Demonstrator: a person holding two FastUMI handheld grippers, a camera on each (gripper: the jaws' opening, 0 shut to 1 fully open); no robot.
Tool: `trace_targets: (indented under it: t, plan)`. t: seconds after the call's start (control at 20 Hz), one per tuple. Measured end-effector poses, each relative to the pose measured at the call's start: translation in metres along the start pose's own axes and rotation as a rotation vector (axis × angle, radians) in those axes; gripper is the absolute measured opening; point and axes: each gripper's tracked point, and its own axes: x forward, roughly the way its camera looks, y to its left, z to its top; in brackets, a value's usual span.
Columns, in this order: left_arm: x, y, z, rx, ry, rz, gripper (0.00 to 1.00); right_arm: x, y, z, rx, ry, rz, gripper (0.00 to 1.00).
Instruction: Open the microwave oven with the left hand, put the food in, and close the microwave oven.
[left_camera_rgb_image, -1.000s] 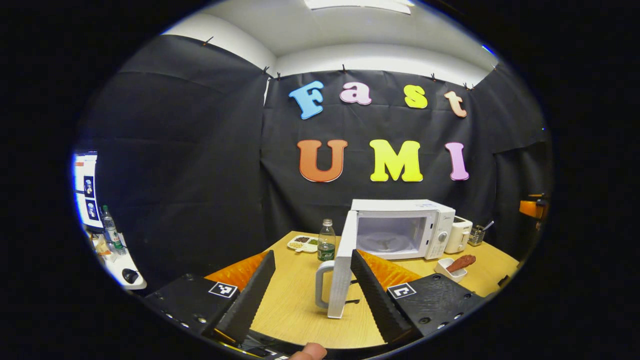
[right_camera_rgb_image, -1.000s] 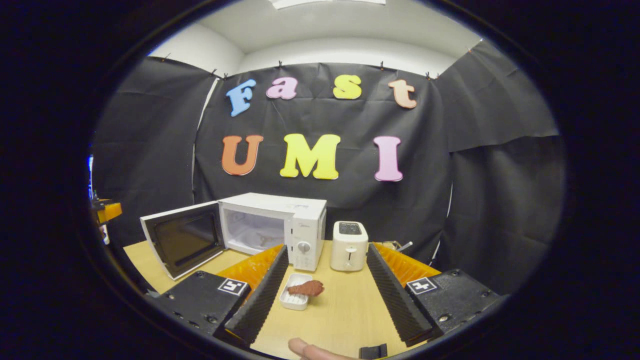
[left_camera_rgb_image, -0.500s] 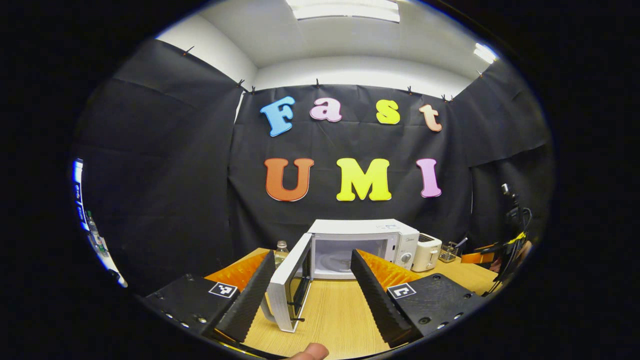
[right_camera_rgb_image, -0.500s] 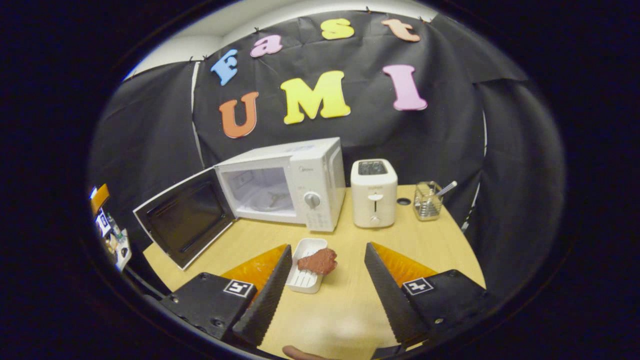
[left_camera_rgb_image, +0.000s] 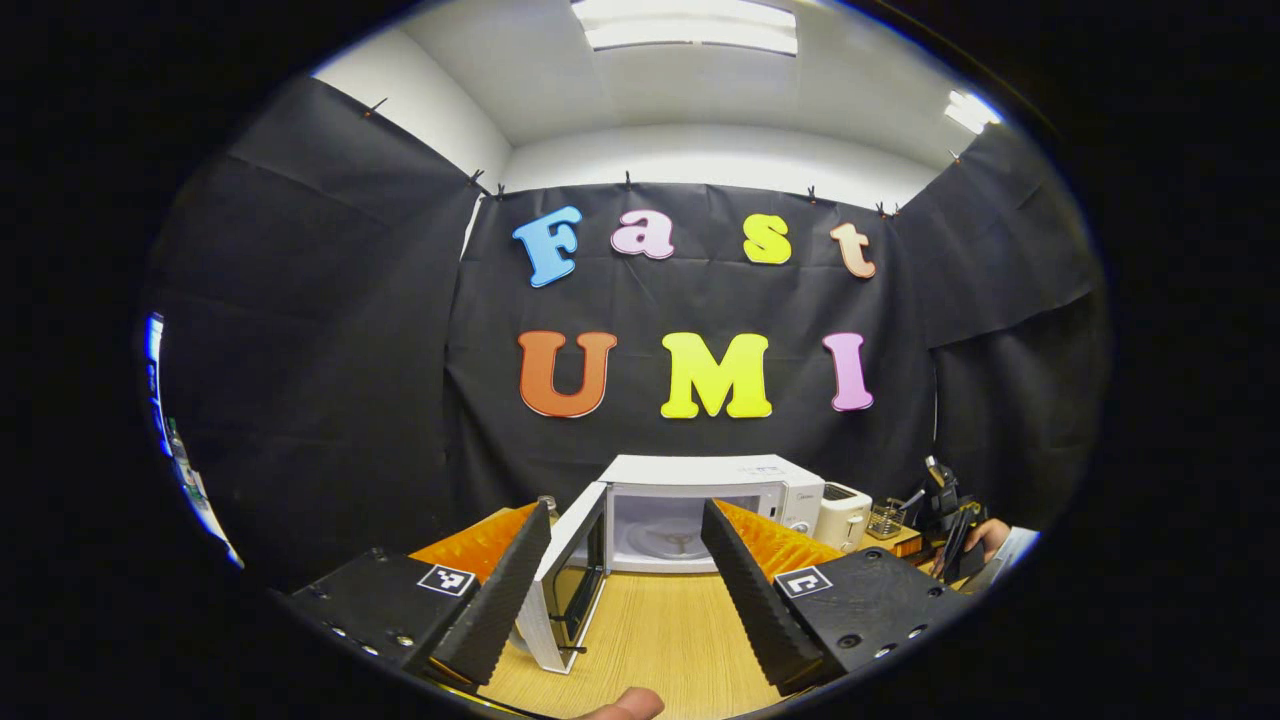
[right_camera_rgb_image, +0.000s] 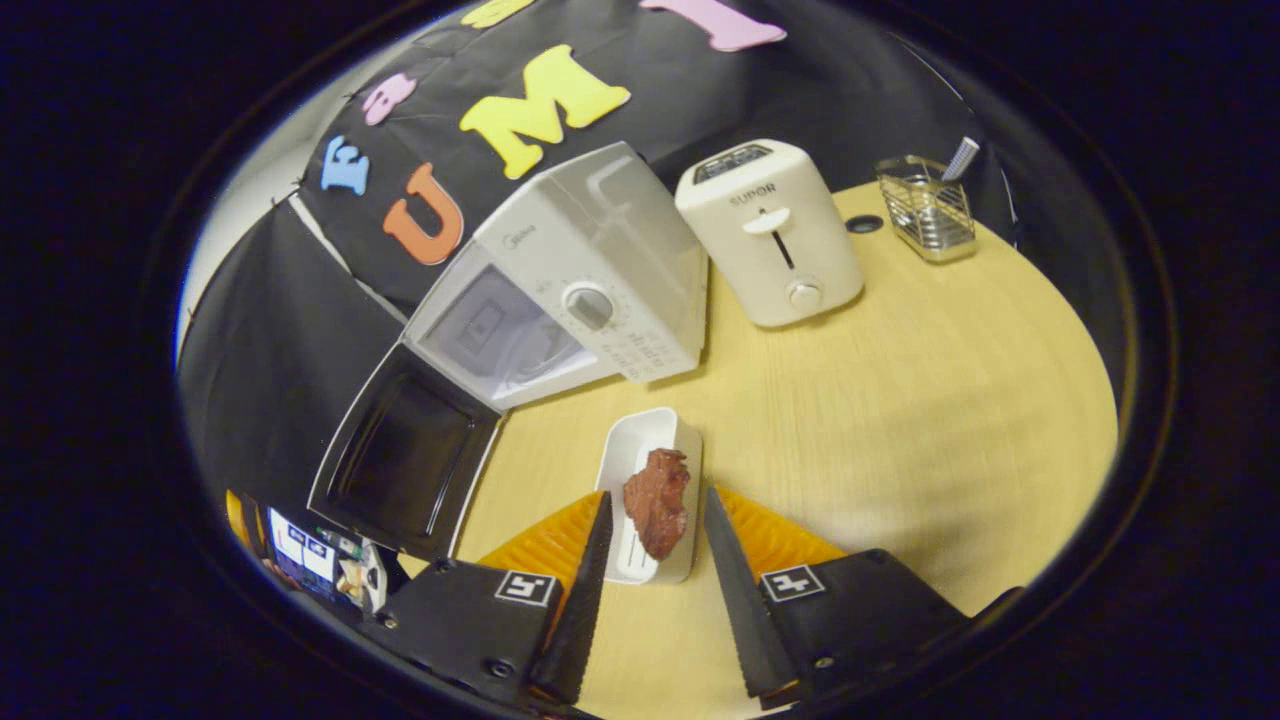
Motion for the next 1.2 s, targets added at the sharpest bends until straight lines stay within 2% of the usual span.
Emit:
trace_targets:
  t: [0.05, 0.1, 0.15, 0.25, 0.4, 0.65, 0.8, 1.0, 1.2]
  plan:
    - [0.0, 0.002, -0.002, -0.015, 0.004, 0.0, 0.93, 0.004, 0.002, -0.006, 0.017, 0.028, 0.032, 0.44]
    - [0.0, 0.01, -0.002, -0.02, 0.006, 0.012, 0.93, 0.006, 0.006, -0.006, 0.079, 0.027, 0.059, 0.17]
    - [-0.001, 0.016, -0.002, -0.017, 0.01, 0.025, 0.93, 0.004, 0.007, -0.006, 0.104, 0.043, 0.067, 0.08]
    - [-0.004, 0.023, -0.003, -0.011, 0.016, 0.04, 0.93, -0.002, 0.012, -0.009, 0.071, 0.034, 0.063, 0.09]
    - [-0.009, 0.025, -0.003, -0.019, 0.014, 0.037, 0.93, -0.023, 0.019, -0.009, -0.028, -0.022, 0.01, 0.08]
    - [-0.027, 0.032, -0.002, -0.033, -0.004, 0.025, 0.93, -0.066, 0.053, -0.006, -0.254, -0.162, -0.1, 0.08]
    - [-0.037, 0.038, -0.007, -0.039, 0.01, 0.015, 0.93, -0.079, 0.082, -0.004, -0.342, -0.228, -0.139, 0.08]
    - [-0.045, 0.047, -0.008, -0.018, 0.012, 0.018, 0.93, -0.078, 0.122, -0.004, -0.429, -0.296, -0.161, 0.08]
    - [-0.049, 0.057, -0.015, -0.027, 0.011, 0.024, 0.93, -0.058, 0.158, 0.001, -0.51, -0.381, -0.193, 0.08]
